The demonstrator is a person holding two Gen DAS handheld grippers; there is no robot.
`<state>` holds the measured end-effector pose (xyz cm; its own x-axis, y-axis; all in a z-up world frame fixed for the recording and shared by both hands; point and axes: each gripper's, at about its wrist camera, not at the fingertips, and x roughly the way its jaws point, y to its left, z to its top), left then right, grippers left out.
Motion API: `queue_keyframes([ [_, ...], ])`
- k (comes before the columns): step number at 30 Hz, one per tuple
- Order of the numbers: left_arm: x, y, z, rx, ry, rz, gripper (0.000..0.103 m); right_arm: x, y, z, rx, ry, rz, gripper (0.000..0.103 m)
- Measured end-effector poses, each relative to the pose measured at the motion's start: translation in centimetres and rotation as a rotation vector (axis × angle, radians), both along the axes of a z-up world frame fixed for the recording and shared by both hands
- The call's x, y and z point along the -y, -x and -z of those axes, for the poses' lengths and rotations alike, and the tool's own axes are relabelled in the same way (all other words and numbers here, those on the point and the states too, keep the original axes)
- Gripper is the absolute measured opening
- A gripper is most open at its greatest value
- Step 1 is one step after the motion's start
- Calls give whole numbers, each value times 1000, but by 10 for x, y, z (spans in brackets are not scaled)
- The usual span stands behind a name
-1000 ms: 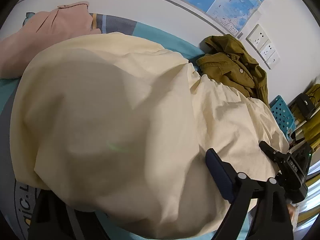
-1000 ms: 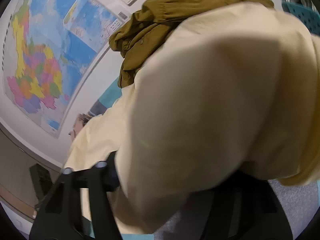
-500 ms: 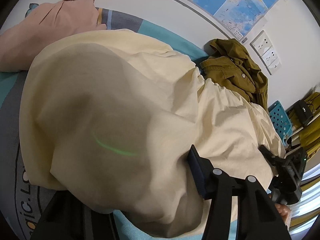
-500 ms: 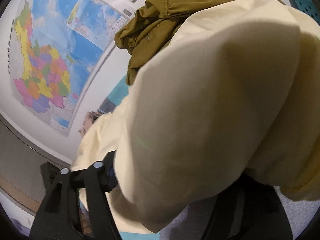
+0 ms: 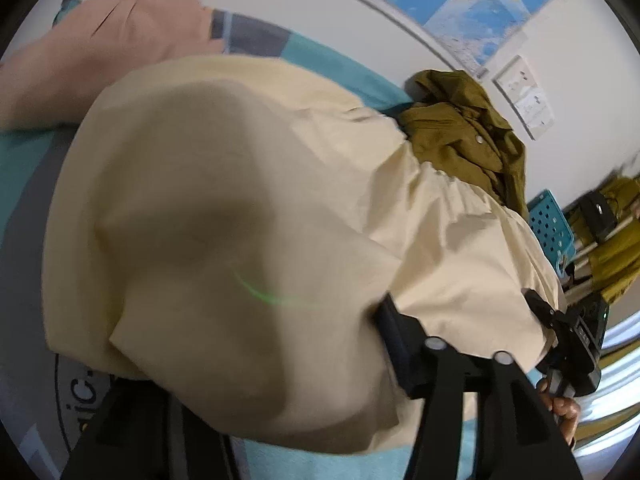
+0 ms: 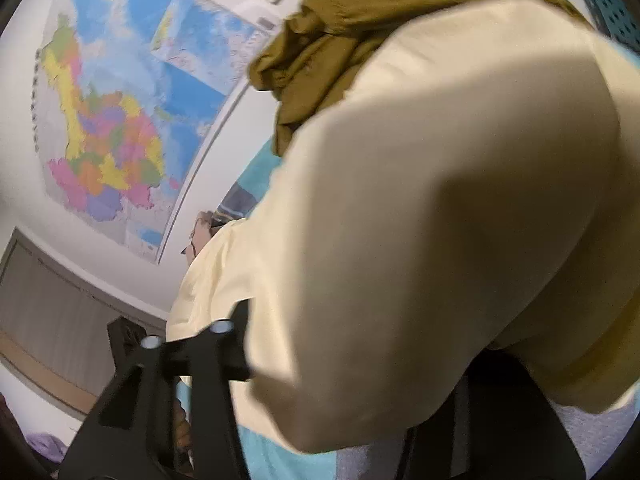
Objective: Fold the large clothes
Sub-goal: 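Grip the bundled cream shirt with both tools and lift it off the bed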
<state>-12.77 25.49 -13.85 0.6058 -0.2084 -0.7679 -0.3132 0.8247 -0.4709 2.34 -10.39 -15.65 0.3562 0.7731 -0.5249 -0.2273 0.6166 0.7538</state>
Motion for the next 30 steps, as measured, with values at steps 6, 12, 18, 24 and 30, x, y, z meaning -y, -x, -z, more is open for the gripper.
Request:
queue_keyframes([
  [6, 6, -10, 1, 23, -24, 21, 75, -21, -7, 0, 41, 51, -5, 83],
  [12, 12, -17, 0, 23, -75, 17, 65, -16, -14, 9, 32, 49, 21, 43],
  [18, 5, -20, 1, 21, -19, 23, 41, -14, -9, 3, 51, 46, -2, 32],
  [24, 6, -22, -13, 39, -33, 63, 27, -14, 1, -26, 108, -13, -32, 26],
  [30, 0, -20, -48, 107, -40, 113, 23, -31, 18, -78, 218, -43, -83, 25],
])
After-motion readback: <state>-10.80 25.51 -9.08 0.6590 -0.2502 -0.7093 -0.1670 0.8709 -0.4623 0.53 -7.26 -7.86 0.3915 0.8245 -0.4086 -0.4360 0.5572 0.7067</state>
